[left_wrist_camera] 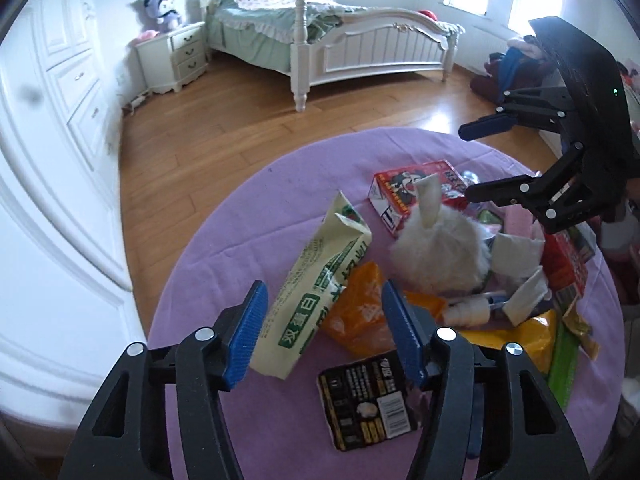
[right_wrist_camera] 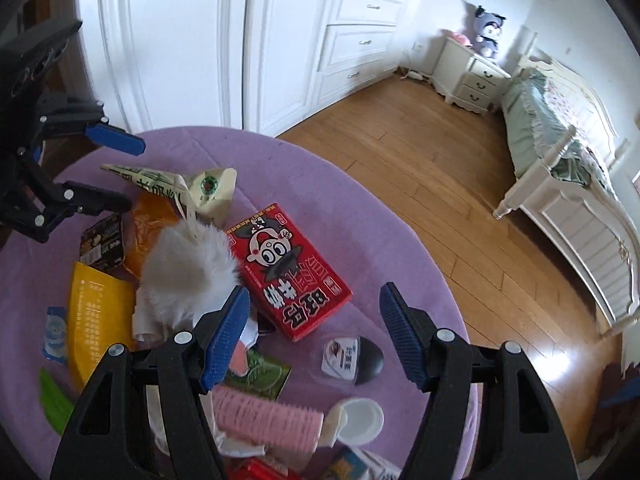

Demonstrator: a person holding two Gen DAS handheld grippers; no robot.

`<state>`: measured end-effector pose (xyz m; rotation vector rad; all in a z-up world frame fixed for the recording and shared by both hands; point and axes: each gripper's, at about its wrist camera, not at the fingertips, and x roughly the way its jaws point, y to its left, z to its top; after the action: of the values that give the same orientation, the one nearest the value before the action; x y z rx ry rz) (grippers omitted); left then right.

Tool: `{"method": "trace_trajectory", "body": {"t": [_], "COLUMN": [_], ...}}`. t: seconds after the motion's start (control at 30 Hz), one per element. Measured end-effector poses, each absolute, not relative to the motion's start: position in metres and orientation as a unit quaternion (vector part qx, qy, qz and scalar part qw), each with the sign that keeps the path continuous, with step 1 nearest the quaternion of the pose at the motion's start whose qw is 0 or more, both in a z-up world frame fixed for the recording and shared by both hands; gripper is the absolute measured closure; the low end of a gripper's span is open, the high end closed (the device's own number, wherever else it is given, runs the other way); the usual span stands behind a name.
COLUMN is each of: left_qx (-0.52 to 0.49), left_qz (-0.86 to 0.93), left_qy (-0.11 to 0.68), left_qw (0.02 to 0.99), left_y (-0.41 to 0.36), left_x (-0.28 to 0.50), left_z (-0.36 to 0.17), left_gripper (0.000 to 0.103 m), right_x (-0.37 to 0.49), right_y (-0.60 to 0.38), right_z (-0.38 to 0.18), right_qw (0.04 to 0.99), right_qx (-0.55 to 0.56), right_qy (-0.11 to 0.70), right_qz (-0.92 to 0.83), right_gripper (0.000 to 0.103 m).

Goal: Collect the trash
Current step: 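Grasp the green-printed tube with the left tool while the right tool grasps the red carton, then carry the tube and red carton over the bin and release both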

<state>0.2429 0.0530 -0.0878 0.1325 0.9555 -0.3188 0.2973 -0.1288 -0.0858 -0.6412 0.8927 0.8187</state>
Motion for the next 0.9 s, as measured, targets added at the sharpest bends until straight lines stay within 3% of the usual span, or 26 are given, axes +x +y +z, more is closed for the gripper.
{"method": "trace_trajectory", "body": {"t": [0.23,0.43,0.53,0.9], "left_qx": [0.051,0.022,0.011,-0.043], "left_qz": [-0.17,-0.165,-0.163,-0.139], "left_qy": [0.476,0.468,0.457,0.37], "left_qw": [0.861,0.868,0.874,0.918], "left_y": [0.067,0.073,0.07,0.04], "left_x": [0.275,0.275,0.266,0.215], "left_z": [-0.108,-0.108,-0.1,-0.037], "left_gripper": [0.066,0.086,0.087,0.092], "right_x": [0.317,0.309,0.302,0.247], "right_y": [-0.107,-0.111,-0.116,-0.189], "right_z": [-0.111,-0.109,-0.102,-0.037], "right_qw": [0.738,0.752,0.764,0.85], "right_qx": [-0.316,-0.284,-0.272,-0.086], "right_qy": [0.447,0.45,0.443,0.372], "right_qz": [0.394,0.389,0.381,0.364], "right_gripper": [0.037,0.048,0.053,0.054]}}
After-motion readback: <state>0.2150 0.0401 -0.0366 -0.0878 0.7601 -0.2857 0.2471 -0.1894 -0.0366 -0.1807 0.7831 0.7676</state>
